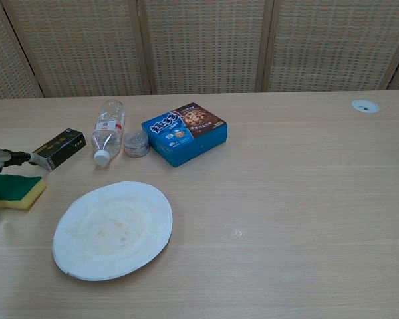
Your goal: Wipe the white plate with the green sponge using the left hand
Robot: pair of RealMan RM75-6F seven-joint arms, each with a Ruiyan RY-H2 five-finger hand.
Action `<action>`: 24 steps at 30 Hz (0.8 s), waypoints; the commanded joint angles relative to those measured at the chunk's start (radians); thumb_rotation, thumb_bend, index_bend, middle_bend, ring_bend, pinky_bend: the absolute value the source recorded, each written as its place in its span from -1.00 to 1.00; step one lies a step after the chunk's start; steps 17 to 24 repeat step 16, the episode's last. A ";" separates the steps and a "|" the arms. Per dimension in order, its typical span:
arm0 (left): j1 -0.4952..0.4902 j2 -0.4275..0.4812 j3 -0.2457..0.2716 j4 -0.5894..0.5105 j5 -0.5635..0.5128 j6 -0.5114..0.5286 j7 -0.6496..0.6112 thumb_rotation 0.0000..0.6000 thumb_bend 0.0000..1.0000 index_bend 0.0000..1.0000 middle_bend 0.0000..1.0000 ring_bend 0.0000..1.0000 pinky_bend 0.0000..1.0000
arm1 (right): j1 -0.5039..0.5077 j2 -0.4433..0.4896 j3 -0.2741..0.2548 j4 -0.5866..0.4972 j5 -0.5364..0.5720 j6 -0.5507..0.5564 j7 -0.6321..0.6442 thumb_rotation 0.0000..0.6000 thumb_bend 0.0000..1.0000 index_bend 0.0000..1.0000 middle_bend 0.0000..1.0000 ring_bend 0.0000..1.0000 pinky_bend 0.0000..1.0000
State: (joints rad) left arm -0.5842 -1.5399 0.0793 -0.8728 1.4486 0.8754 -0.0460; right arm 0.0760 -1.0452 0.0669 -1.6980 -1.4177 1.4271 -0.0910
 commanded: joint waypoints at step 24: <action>0.258 0.399 -0.055 -0.747 -0.124 0.399 0.084 1.00 -1.00 -1.00 -1.00 -1.00 -1.00 | -0.019 0.026 -0.006 -0.010 -0.042 0.038 0.054 1.00 -1.00 -1.00 -1.00 -1.00 -1.00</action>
